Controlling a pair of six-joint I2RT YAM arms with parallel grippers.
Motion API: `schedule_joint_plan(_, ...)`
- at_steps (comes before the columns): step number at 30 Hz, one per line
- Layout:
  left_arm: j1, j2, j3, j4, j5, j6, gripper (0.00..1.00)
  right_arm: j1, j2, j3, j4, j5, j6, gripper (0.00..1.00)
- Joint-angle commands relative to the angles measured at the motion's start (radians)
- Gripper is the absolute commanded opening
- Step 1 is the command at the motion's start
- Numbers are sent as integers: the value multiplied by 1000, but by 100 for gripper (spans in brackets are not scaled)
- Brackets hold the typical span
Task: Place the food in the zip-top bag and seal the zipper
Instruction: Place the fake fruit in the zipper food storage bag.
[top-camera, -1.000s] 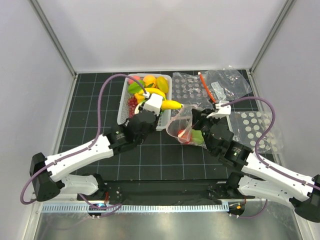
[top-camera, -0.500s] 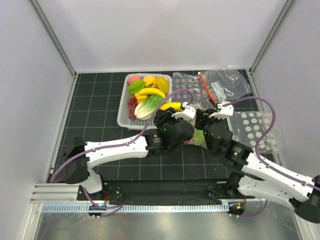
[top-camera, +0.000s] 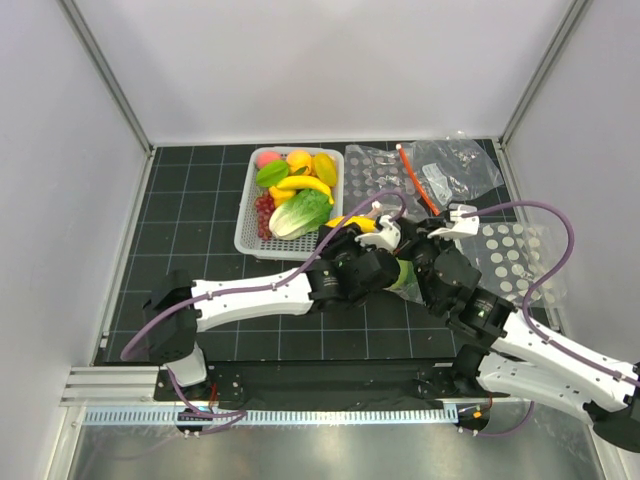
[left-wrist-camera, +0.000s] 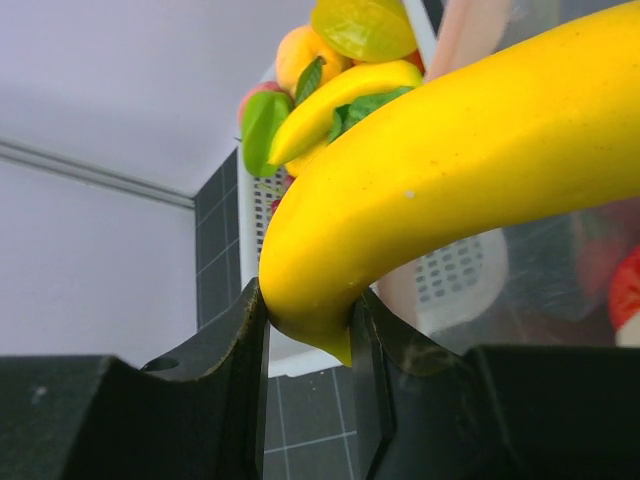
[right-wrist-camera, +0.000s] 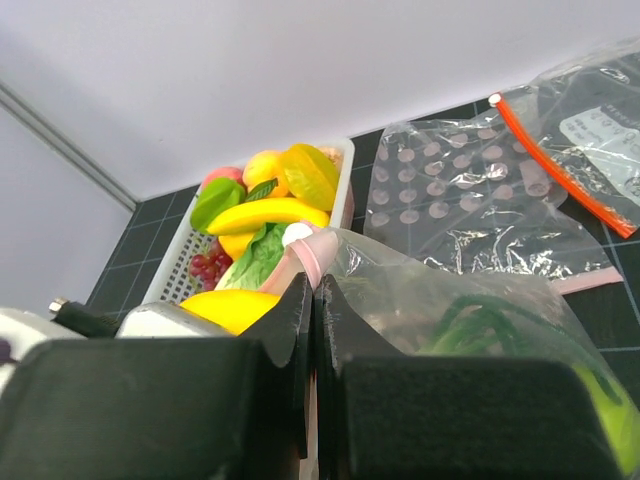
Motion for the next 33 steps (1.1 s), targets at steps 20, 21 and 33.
schedule_joint_plan(20, -4, -122, 142, -275, 353, -269, 44, 4, 72, -62, 182, -98, 151, 1)
schedule_joint_plan(21, -4, -119, 148, -279, 365, -279, 50, 4, 76, -73, 195, -100, 163, 1)
schedule_joint_plan(33, 8, -166, 140, -258, 476, -326, 64, 4, 12, -114, 229, -89, 175, 1)
